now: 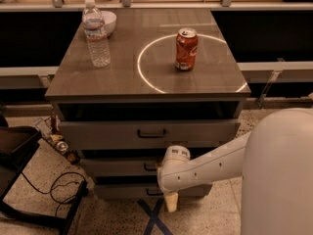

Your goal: Open middle drawer

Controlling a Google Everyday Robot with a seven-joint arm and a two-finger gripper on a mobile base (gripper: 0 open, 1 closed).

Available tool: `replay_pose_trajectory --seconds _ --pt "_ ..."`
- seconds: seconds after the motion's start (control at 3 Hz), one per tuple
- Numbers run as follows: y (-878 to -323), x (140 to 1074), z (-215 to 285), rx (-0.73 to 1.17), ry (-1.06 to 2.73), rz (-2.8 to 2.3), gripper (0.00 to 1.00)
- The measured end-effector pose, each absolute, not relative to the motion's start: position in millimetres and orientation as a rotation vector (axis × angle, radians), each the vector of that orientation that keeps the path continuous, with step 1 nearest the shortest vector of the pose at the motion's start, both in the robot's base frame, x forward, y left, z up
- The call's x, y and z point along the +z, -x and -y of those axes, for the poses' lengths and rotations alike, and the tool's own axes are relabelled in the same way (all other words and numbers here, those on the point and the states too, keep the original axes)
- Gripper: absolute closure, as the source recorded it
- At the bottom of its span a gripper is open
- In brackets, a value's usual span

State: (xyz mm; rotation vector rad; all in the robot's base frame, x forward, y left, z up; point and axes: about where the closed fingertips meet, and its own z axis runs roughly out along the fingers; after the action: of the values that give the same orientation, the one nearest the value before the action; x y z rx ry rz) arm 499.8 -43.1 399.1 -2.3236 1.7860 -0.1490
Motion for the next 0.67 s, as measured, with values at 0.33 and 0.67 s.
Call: replay_pose_trajectory --seconds 0.33,0.67 --pt "-500 393 34 -0.126 2.336 -1.768 0.18" --pt "-498 388 22 -0.096 2.351 -1.741 0.41"
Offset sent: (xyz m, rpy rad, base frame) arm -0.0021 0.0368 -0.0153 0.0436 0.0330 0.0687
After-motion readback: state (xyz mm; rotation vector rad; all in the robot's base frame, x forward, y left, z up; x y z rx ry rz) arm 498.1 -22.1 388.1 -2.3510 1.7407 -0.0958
